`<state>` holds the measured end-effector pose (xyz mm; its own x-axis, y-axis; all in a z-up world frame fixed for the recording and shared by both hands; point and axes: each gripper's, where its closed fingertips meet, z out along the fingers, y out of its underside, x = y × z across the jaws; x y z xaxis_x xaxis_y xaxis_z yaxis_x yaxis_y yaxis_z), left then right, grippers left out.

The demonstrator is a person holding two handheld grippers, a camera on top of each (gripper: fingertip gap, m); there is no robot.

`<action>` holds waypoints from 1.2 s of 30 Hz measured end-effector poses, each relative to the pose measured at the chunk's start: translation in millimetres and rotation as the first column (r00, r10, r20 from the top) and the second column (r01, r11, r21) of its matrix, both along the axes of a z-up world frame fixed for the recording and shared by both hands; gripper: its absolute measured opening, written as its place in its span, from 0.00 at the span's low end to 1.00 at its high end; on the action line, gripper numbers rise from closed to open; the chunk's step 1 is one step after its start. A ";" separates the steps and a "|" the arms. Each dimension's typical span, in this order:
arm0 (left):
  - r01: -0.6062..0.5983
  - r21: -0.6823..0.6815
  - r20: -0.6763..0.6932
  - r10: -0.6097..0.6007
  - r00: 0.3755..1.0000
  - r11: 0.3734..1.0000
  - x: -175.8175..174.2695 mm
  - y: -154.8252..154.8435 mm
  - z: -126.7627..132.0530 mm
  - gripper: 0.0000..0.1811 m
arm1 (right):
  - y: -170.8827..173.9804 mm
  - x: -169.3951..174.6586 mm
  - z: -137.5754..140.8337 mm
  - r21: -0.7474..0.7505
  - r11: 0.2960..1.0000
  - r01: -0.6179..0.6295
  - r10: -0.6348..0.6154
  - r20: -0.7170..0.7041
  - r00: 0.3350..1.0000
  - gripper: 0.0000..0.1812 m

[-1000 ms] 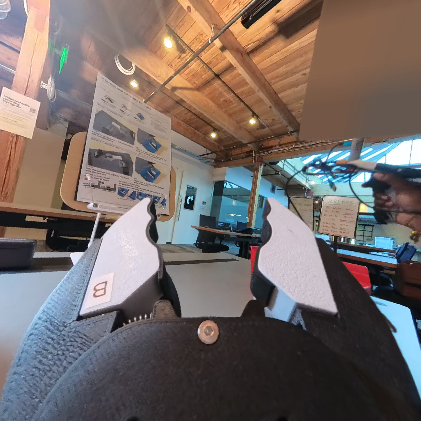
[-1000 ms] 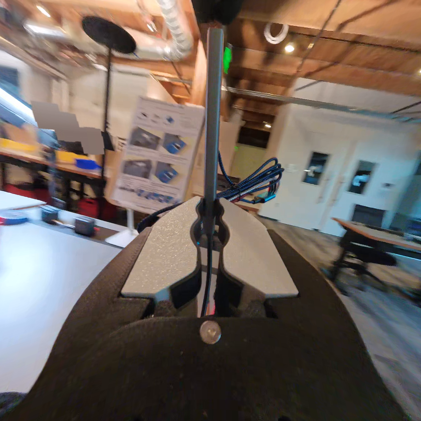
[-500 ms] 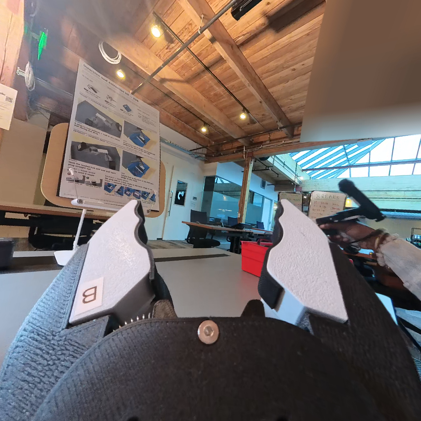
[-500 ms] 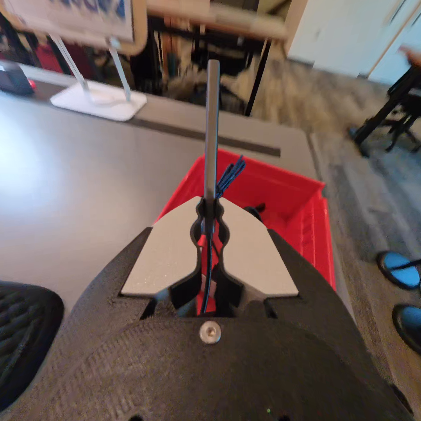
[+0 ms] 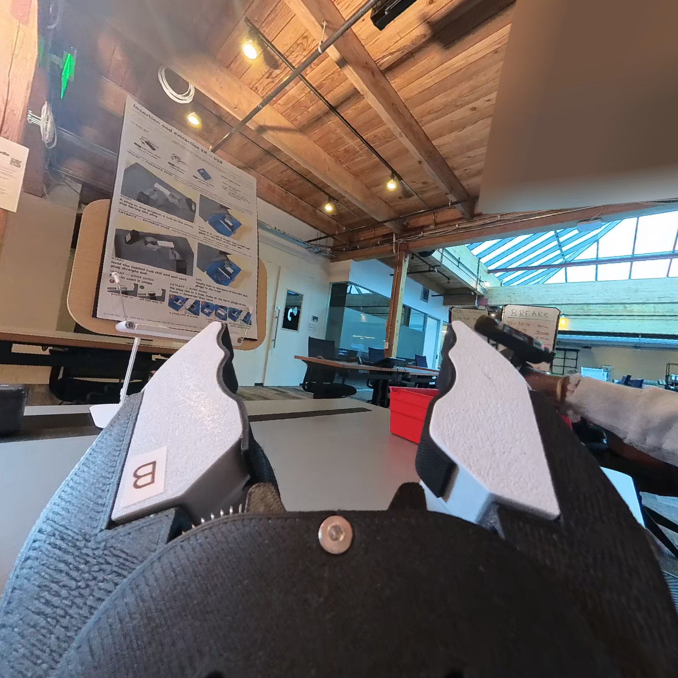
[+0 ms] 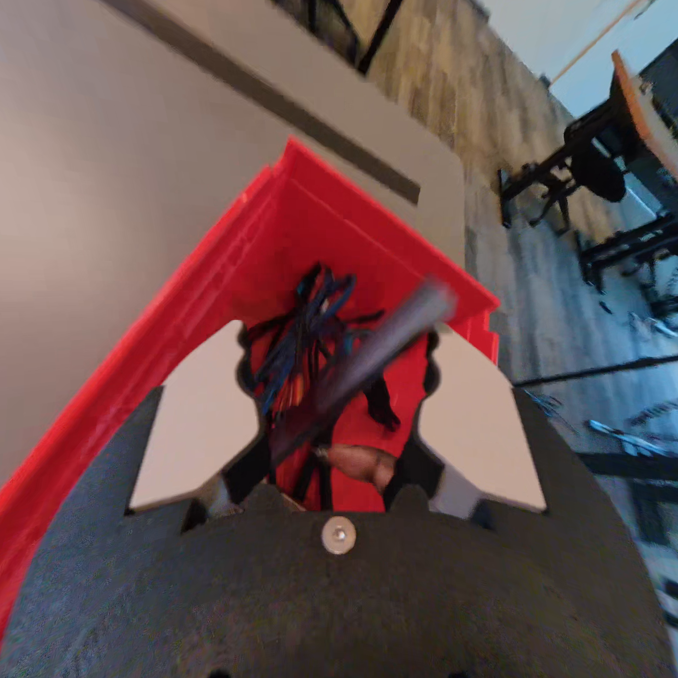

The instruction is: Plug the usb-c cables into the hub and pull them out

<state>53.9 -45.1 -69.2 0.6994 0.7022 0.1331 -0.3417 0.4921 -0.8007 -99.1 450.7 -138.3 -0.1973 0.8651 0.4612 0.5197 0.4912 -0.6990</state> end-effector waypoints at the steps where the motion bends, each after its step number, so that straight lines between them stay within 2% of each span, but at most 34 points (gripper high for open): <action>1: 0.001 0.001 0.000 -0.001 1.000 1.000 0.2 -0.1 0.0 0.60 | -2.1 -0.9 11.2 -0.064 0.998 -0.003 -0.001 -0.061 0.998 0.56; 4: 0.003 0.004 0.002 -0.003 1.000 1.000 0.1 -0.3 0.0 0.60 | -5.4 2.8 44.4 -0.257 0.966 -0.030 -0.013 -0.164 0.986 0.62; 6: 0.003 0.000 0.003 -0.003 1.000 1.000 -0.1 0.2 -0.3 0.60 | -1.1 8.4 68.2 -0.330 0.944 -0.028 -0.045 -0.213 0.976 0.62; 9: 0.005 -0.008 0.009 -0.005 1.000 1.000 -0.9 1.8 -1.6 0.59 | -0.1 29.4 95.8 -0.322 0.947 -0.012 -0.061 -0.216 0.974 0.58; 11: 0.004 -0.007 0.007 -0.004 1.000 1.000 -0.6 1.7 -1.3 0.59 | -21.8 54.8 98.2 -0.304 0.951 -0.058 0.015 -0.140 0.990 0.54; 14: 0.006 -0.004 0.011 -0.006 1.000 1.000 -1.0 1.7 -1.6 0.59 | -67.8 102.8 75.2 -0.320 0.941 -0.108 0.121 0.019 0.993 0.51; 16: 0.007 -0.004 0.015 -0.007 1.000 1.000 -1.3 1.9 -2.1 0.59 | -91.2 128.5 47.5 -0.312 0.945 -0.096 0.132 0.096 0.987 0.52; 18: 0.009 -0.005 0.019 -0.009 1.000 1.000 -1.6 2.4 -2.7 0.59 | -93.7 136.9 18.8 -0.269 0.963 0.012 0.028 0.146 0.989 0.49; 20: 0.017 -0.006 0.023 -0.017 1.000 1.000 -1.5 3.4 -3.2 0.58 | -80.6 128.0 -2.5 -0.176 0.970 0.169 -0.132 0.207 0.969 0.44; 22: 0.018 -0.005 0.027 -0.018 0.999 1.000 -1.9 3.4 -3.6 0.58 | -76.1 122.1 -25.7 -0.135 0.957 0.258 -0.213 0.280 0.936 0.34; 23: 0.016 -0.003 0.025 -0.015 1.000 1.000 -1.9 2.7 -3.4 0.58 | -82.2 120.9 -37.8 -0.149 0.956 0.254 -0.196 0.319 0.927 0.28; 24: 0.013 -0.002 0.023 -0.013 1.000 1.000 -2.0 2.1 -3.1 0.58 | -91.2 118.1 -46.5 -0.178 0.956 0.233 -0.165 0.332 0.929 0.17; 26: 0.011 0.006 0.024 -0.011 1.000 1.000 -2.5 0.6 -2.9 0.57 | -92.6 108.8 -49.4 -0.127 0.962 0.240 -0.201 0.260 0.944 0.03; 28: 0.019 0.015 0.029 -0.019 0.999 1.000 -2.9 0.4 -3.0 0.57 | -104.0 97.2 -48.7 -0.060 0.981 0.182 -0.167 0.196 0.966 0.04; 32: 0.012 0.011 0.026 -0.012 1.000 1.000 -2.5 -0.7 -1.8 0.56 | -132.6 77.6 -47.8 0.010 0.981 0.193 -0.193 0.137 0.972 0.04; 36: -0.007 -0.034 0.004 0.007 1.000 0.999 7.1 -7.1 14.5 0.55 | -178.1 72.7 -47.5 -0.045 0.988 0.149 -0.143 0.128 0.982 0.05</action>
<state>61.0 -52.2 -54.7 0.6938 0.7115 0.1118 -0.3420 0.4621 -0.8183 -26.4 272.5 -185.8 -0.1198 0.9117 0.3929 0.6672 0.3670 -0.6482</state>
